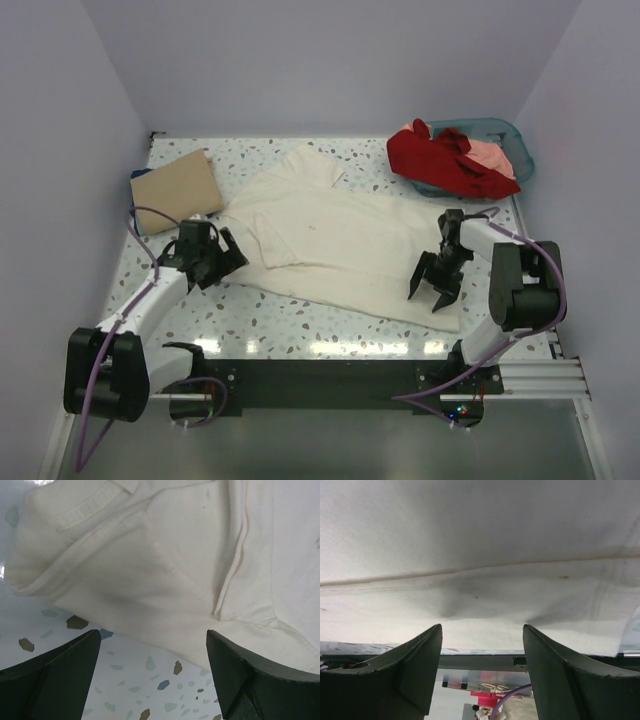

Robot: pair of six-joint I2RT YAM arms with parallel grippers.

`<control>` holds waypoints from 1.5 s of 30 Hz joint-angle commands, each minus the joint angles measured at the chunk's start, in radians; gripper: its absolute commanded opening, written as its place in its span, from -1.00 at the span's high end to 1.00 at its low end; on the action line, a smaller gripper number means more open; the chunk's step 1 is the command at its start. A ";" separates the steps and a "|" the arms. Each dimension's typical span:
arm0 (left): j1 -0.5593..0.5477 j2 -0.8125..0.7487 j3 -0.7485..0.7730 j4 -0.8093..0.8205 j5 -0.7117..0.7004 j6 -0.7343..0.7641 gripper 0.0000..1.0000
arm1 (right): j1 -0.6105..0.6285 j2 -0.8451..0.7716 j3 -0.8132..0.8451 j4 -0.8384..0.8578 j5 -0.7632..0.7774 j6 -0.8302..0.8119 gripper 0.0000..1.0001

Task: Fold and stack the t-shirts
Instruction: Fold the tshirt

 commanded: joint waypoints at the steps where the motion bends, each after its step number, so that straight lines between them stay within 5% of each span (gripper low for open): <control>1: -0.033 0.017 0.100 0.034 -0.021 0.059 -0.81 | 0.003 -0.026 0.070 -0.045 0.010 -0.001 -0.38; 10: -0.182 0.241 0.237 0.097 0.022 0.056 -0.48 | 0.003 0.004 0.232 -0.076 -0.009 0.000 -0.38; 19: -0.198 0.306 0.219 0.149 0.066 0.079 -0.12 | 0.003 -0.004 0.191 -0.034 -0.036 0.016 -0.38; 45: -0.211 0.404 0.203 0.229 0.094 0.117 0.42 | 0.003 -0.024 0.156 -0.014 -0.051 0.017 -0.39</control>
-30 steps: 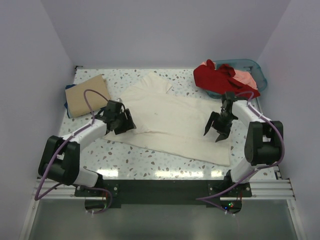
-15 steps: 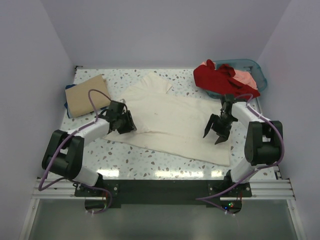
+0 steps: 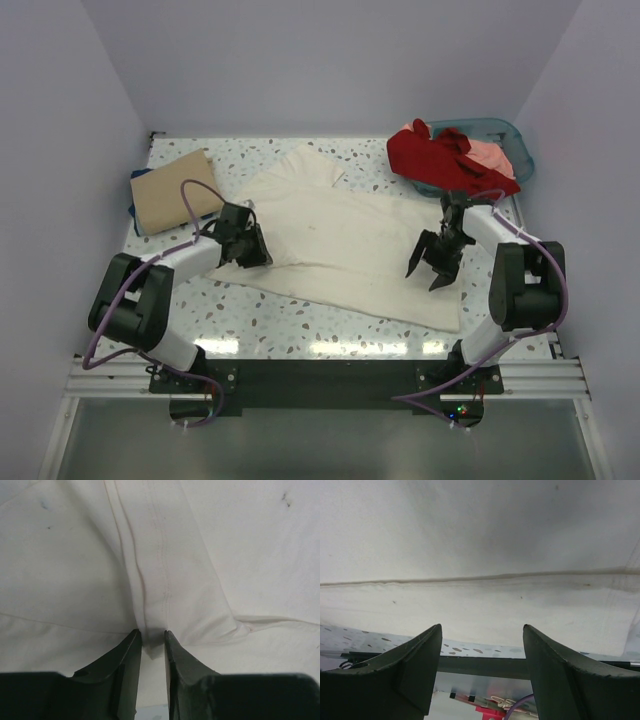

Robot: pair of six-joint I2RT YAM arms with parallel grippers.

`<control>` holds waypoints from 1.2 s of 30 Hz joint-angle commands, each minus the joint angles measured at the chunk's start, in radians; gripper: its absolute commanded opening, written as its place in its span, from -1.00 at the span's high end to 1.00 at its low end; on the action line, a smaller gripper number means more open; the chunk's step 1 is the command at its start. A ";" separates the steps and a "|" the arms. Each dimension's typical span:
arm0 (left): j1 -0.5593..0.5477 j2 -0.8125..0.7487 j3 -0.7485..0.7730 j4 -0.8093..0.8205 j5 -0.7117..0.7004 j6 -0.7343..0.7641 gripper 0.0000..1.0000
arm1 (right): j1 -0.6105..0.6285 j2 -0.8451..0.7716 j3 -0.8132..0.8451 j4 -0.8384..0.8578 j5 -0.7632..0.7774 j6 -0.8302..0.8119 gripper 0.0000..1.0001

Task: Fold and stack the t-shirts
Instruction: Fold the tshirt

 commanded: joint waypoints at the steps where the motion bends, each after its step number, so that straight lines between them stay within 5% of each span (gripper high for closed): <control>1: -0.010 0.004 0.008 0.047 0.010 0.028 0.45 | 0.003 -0.024 -0.001 0.011 -0.024 0.011 -0.39; 8: -0.014 0.009 0.031 0.068 0.041 0.028 1.00 | 0.003 -0.026 -0.006 0.014 -0.024 0.011 -0.39; 36: -0.085 0.248 0.293 0.142 0.177 0.020 1.00 | 0.002 -0.023 -0.032 0.035 -0.029 0.017 -0.39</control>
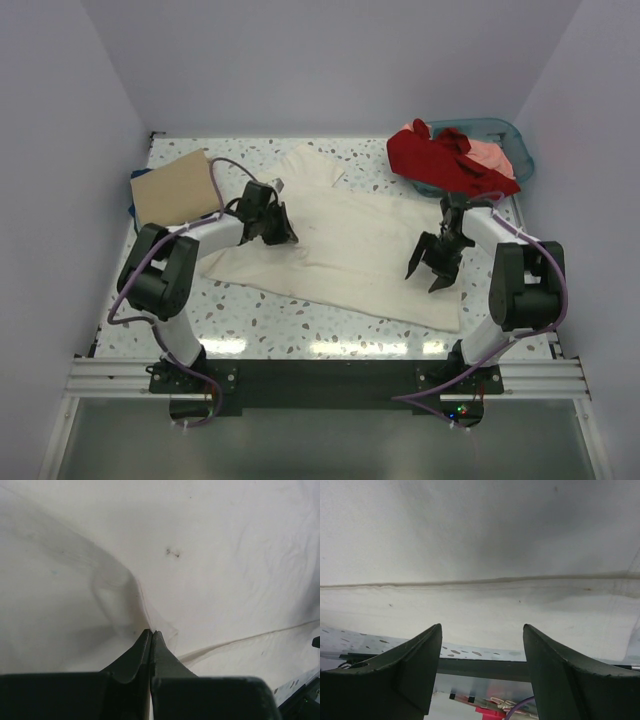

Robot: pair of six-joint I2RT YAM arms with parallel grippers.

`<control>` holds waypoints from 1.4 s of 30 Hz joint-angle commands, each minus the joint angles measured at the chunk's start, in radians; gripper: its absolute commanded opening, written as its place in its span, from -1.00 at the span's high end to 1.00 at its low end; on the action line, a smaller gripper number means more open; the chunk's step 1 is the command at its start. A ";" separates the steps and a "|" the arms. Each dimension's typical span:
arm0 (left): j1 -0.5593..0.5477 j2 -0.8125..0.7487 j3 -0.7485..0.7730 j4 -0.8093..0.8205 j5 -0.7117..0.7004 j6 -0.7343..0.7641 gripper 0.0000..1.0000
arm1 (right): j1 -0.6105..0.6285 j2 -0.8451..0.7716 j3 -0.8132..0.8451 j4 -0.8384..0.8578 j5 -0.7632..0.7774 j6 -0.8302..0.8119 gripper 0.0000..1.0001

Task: Fold and stack the t-shirts
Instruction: Fold the tshirt

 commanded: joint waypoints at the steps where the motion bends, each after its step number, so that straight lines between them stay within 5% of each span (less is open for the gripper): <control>1: -0.020 0.028 0.056 0.045 0.041 0.010 1.00 | 0.003 -0.023 -0.007 0.010 -0.028 0.017 -0.39; 42: -0.086 0.139 0.170 0.073 0.109 0.002 1.00 | 0.003 -0.018 -0.021 0.015 -0.023 0.019 -0.39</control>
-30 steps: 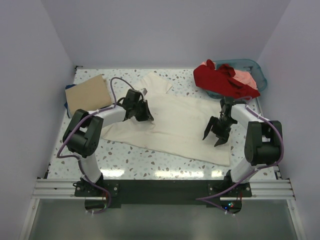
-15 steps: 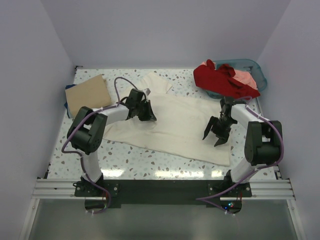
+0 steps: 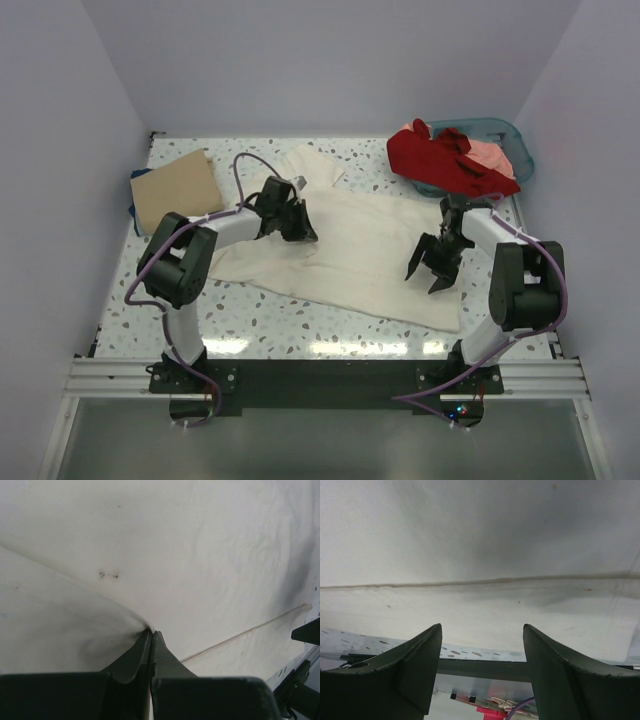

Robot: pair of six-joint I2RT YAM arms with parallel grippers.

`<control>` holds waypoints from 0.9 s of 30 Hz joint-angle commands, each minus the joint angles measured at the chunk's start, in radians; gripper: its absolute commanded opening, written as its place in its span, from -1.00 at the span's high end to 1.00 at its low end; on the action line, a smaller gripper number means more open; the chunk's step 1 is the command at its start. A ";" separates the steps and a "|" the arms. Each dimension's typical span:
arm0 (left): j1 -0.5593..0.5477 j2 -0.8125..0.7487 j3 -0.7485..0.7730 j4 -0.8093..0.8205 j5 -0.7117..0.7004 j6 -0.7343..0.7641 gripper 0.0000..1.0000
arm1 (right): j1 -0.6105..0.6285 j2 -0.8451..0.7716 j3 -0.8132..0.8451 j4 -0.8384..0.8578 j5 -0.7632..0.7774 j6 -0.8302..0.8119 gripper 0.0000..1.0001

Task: Fold and stack the t-shirts
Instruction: Fold the tshirt

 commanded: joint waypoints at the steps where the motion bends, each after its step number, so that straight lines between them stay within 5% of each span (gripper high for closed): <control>1: -0.010 0.010 0.034 0.049 0.027 0.001 1.00 | 0.003 -0.019 -0.008 0.004 -0.023 0.010 -0.39; 3: -0.010 0.011 0.037 0.047 0.028 -0.001 0.97 | 0.003 -0.019 -0.008 0.005 -0.020 0.009 -0.40; 5: -0.010 0.010 0.043 0.044 0.033 -0.002 0.62 | 0.003 -0.019 -0.005 0.002 -0.019 0.006 -0.40; 6: -0.010 0.008 0.046 0.041 0.033 -0.007 0.21 | 0.003 -0.019 -0.005 0.001 -0.017 0.004 -0.40; 9: -0.010 -0.018 0.063 0.041 0.037 -0.030 -0.17 | 0.003 -0.019 0.007 -0.005 -0.008 -0.003 -0.40; 15: 0.033 -0.123 0.108 -0.025 -0.013 -0.021 -0.43 | 0.003 -0.029 0.073 -0.024 0.026 -0.030 -0.40; 27: 0.214 -0.242 -0.197 -0.043 -0.070 0.018 -0.52 | 0.008 0.071 0.083 0.068 0.006 -0.048 -0.40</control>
